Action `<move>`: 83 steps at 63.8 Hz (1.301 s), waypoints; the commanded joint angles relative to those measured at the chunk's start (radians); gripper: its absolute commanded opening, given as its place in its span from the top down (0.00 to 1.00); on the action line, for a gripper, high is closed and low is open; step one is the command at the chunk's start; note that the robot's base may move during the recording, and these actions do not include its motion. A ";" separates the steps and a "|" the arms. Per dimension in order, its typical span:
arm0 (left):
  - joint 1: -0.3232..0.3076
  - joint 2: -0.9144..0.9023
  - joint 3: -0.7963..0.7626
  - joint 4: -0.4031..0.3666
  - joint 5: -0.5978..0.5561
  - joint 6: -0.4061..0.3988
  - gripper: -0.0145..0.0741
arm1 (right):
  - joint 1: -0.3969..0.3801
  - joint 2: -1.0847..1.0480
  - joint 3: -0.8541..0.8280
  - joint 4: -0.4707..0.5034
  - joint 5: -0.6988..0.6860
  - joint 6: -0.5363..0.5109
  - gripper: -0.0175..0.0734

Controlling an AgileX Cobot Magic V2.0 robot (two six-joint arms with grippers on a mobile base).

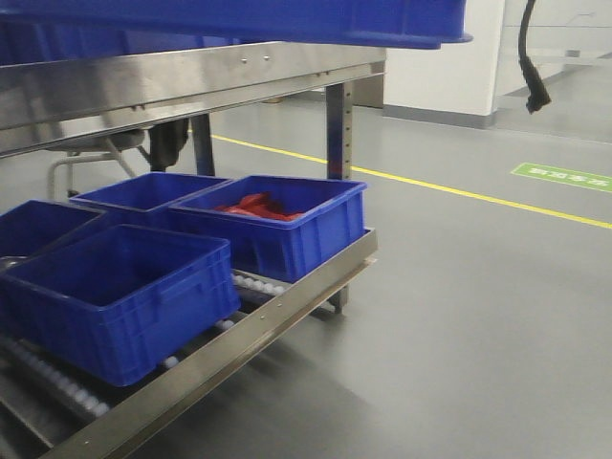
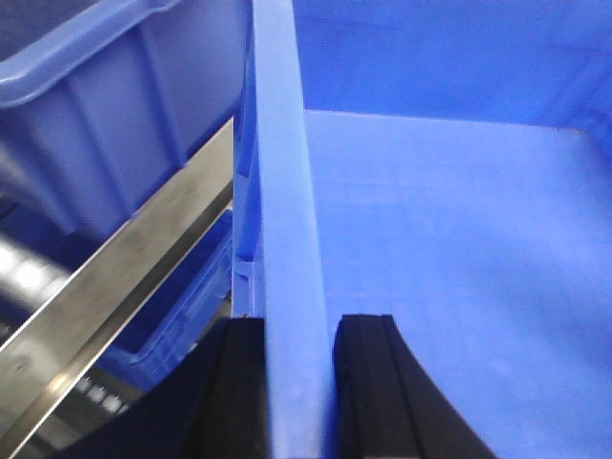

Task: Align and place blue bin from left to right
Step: 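Turn and approach the second bin rack with the bin held high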

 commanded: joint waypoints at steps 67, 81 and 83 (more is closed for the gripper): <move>0.008 -0.026 -0.017 0.043 -0.194 0.004 0.85 | -0.007 -0.030 -0.011 -0.041 -0.042 -0.037 0.89; 0.008 -0.026 -0.017 0.043 -0.194 0.004 0.85 | -0.007 -0.030 -0.011 -0.041 -0.042 -0.037 0.89; 0.008 -0.026 -0.017 0.043 -0.194 0.004 0.85 | -0.007 -0.030 -0.011 -0.041 -0.042 -0.037 0.89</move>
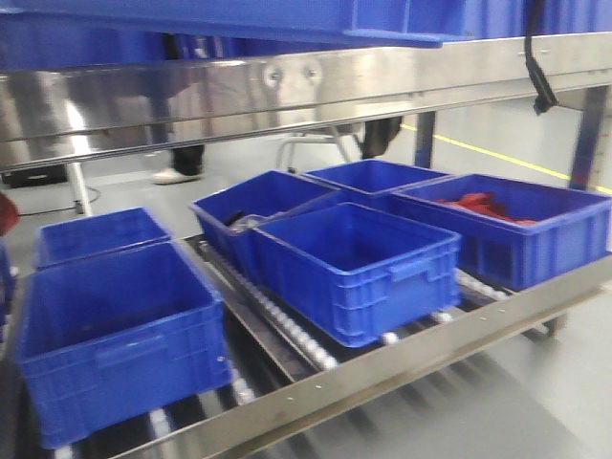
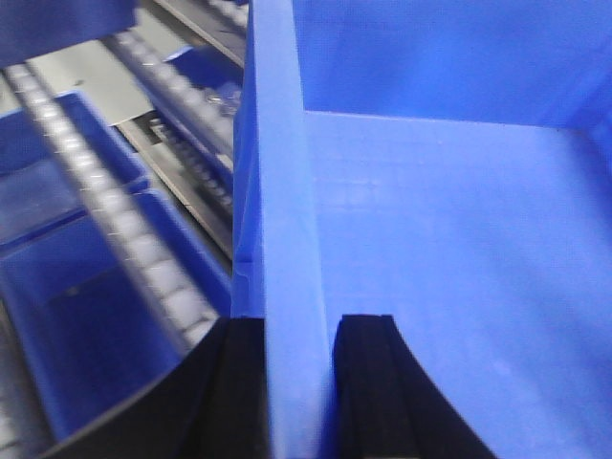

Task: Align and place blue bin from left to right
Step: 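Turn and approach the second bin rack with the bin held high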

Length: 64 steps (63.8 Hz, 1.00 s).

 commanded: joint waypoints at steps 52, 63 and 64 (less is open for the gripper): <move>0.008 -0.026 -0.017 0.045 -0.194 0.004 0.85 | -0.007 -0.030 -0.011 -0.041 -0.042 -0.037 0.89; 0.008 -0.026 -0.017 0.045 -0.194 0.004 0.85 | -0.007 -0.030 -0.011 -0.041 -0.042 -0.037 0.89; 0.008 -0.026 -0.017 0.045 -0.194 0.004 0.85 | -0.007 -0.030 -0.011 -0.041 -0.042 -0.037 0.89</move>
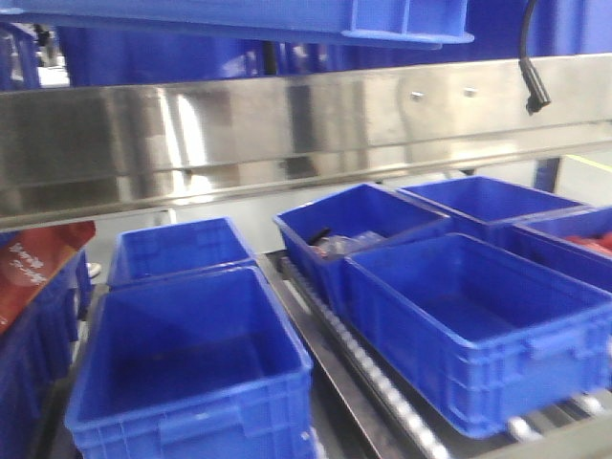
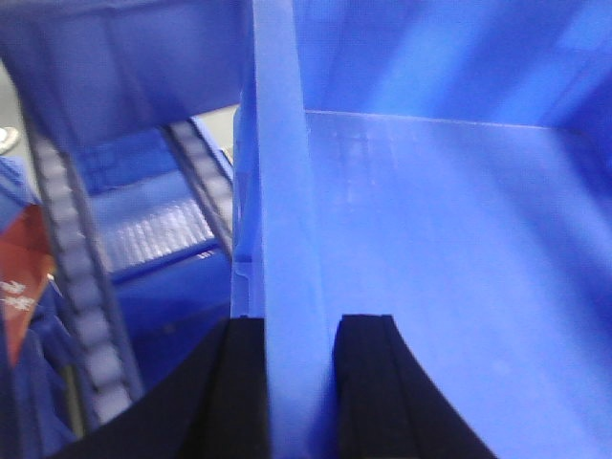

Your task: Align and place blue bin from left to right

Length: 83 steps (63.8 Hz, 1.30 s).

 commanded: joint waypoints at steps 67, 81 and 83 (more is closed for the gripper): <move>0.008 -0.026 -0.017 0.045 -0.194 0.004 0.85 | -0.007 -0.030 -0.011 -0.041 -0.042 -0.038 0.89; 0.008 -0.026 -0.017 0.045 -0.194 0.004 0.85 | -0.007 -0.030 -0.011 -0.041 -0.042 -0.038 0.89; 0.008 -0.026 -0.017 0.045 -0.194 0.004 0.85 | -0.007 -0.030 -0.011 -0.041 -0.042 -0.038 0.89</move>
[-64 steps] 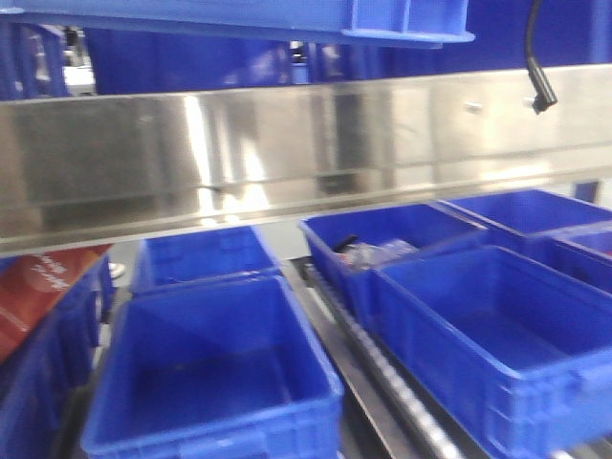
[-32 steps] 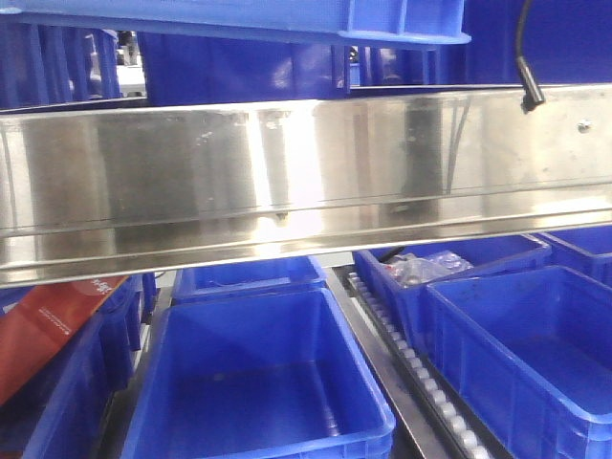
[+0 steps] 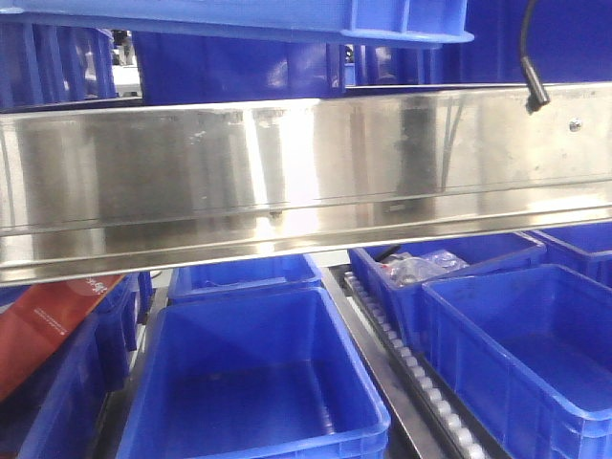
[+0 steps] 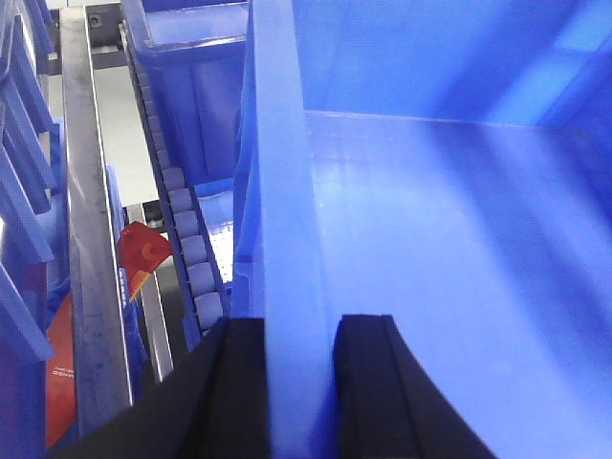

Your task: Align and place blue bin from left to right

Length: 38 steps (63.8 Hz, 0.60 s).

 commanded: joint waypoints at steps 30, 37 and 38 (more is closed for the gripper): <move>0.008 -0.026 -0.017 0.043 -0.194 0.004 0.85 | -0.007 -0.030 -0.011 -0.041 -0.042 -0.038 0.89; 0.008 -0.026 -0.017 0.043 -0.194 0.004 0.85 | -0.007 -0.030 -0.011 -0.041 -0.042 -0.038 0.89; 0.008 -0.026 -0.017 0.043 -0.194 0.004 0.85 | -0.007 -0.030 -0.011 -0.041 -0.042 -0.038 0.89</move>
